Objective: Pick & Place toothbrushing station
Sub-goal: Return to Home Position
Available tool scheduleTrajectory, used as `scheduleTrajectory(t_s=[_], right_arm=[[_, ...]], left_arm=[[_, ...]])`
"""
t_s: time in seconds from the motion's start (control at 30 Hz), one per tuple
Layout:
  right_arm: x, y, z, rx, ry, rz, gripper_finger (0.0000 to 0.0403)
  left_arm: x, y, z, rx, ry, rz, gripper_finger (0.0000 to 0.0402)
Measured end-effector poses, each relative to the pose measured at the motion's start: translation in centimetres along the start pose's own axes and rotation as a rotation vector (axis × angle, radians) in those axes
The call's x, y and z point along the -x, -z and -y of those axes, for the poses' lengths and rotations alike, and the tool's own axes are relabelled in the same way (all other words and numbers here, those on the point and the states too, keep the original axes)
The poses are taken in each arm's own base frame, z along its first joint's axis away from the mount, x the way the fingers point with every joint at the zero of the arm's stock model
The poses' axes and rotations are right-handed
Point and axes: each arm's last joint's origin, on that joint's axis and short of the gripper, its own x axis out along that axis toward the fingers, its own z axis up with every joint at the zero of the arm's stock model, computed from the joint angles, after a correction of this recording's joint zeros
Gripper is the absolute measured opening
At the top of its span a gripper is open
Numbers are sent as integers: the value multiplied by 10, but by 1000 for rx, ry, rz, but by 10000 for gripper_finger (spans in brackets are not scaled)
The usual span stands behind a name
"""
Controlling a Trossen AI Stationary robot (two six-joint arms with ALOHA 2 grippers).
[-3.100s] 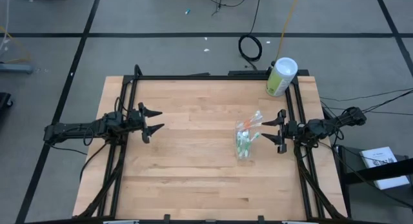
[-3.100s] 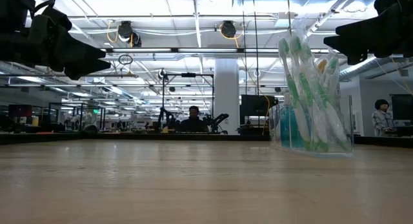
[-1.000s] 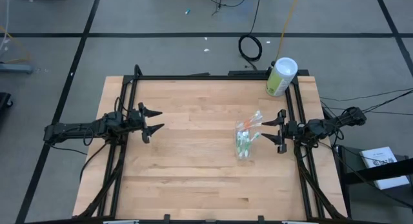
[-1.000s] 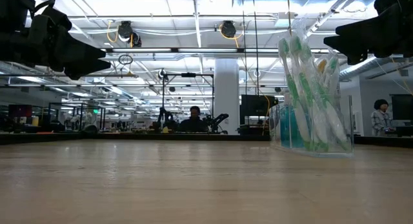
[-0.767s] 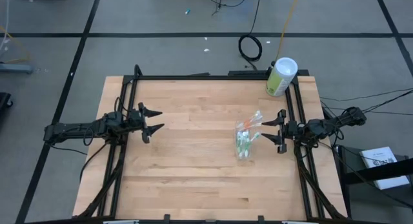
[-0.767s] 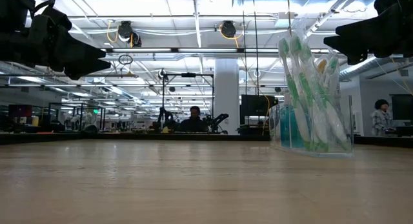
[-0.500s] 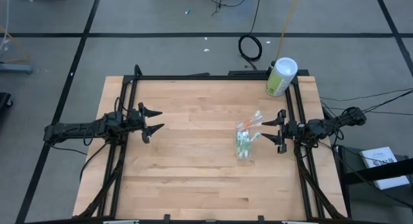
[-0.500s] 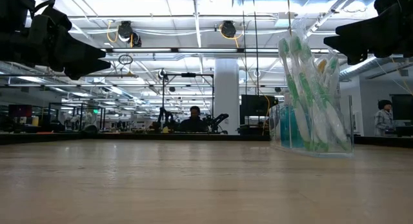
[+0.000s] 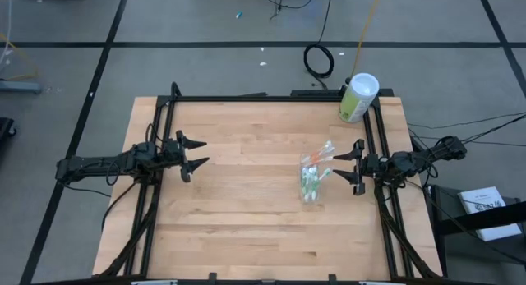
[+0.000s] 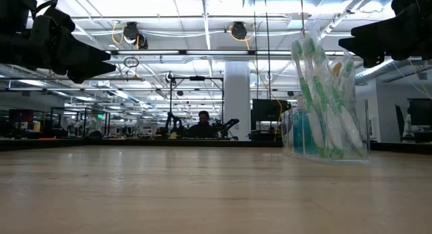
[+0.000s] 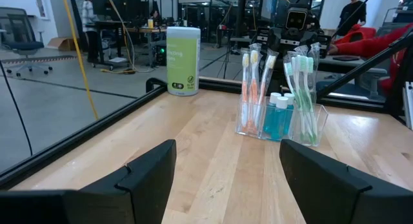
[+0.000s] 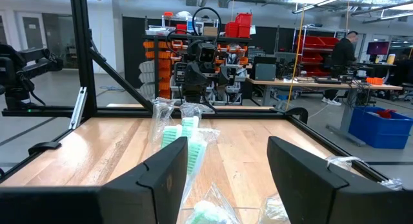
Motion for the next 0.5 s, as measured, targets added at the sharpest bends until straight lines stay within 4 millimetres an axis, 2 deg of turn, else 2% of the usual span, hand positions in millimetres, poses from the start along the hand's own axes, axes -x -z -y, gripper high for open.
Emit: scheduleTrajectory(t_s=[0.5], right_arm=[[0, 0, 0, 0, 0, 0, 207]], left_arm=[[0, 0, 0, 0, 0, 0, 283]])
